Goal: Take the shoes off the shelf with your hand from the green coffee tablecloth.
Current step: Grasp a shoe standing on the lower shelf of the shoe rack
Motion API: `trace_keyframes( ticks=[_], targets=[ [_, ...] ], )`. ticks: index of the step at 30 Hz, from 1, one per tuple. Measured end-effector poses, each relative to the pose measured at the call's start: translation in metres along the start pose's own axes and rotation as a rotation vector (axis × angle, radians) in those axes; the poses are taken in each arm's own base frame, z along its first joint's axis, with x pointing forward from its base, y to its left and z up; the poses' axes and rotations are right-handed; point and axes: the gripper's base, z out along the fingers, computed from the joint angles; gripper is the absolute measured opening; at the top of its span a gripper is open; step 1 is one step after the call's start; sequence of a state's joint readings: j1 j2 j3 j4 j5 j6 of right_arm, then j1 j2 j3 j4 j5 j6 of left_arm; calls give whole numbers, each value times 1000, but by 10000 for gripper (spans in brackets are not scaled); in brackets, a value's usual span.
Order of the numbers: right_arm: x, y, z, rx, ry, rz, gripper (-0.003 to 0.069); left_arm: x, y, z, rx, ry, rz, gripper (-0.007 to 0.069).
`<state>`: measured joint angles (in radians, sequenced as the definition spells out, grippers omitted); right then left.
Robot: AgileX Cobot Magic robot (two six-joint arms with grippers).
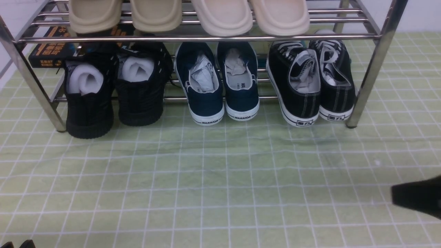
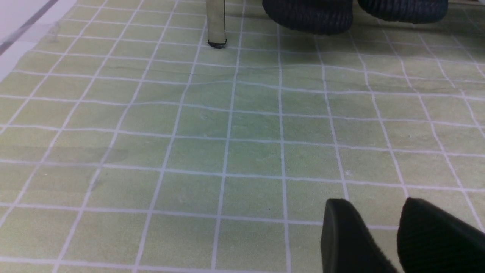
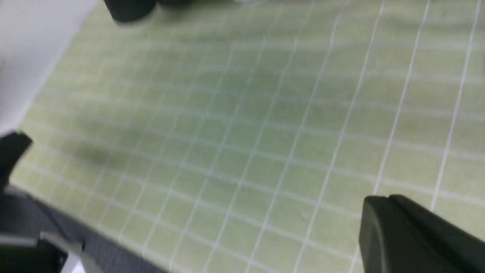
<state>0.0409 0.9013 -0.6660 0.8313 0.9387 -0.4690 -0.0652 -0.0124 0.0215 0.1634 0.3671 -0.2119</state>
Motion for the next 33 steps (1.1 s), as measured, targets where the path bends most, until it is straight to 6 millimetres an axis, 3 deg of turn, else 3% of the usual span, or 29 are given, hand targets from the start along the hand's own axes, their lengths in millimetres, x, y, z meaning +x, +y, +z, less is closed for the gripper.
trace_keyframes(
  ticks=[3, 5, 10, 16, 20, 25, 33],
  targets=[
    [-27, -8, 29, -79, 207, 4, 1, 0, 0, 0, 0, 0, 0, 242],
    [-37, -2, 44, -143, 298, -11, 1, 0, 0, 0, 0, 0, 0, 242],
    [-64, 43, 83, -187, 434, -151, 1, 0, 0, 0, 0, 0, 0, 242],
    [-95, 111, 144, 74, 450, -333, 8, 0, 0, 0, 0, 0, 0, 242],
    [-112, 143, 173, 164, 374, -362, 31, 0, 0, 0, 0, 0, 0, 242],
    [-135, 174, 211, 221, 266, -412, 115, 0, 0, 0, 0, 0, 0, 242],
    [-158, 181, 252, 242, 171, -438, 331, 0, 0, 0, 0, 0, 0, 242]
  ],
)
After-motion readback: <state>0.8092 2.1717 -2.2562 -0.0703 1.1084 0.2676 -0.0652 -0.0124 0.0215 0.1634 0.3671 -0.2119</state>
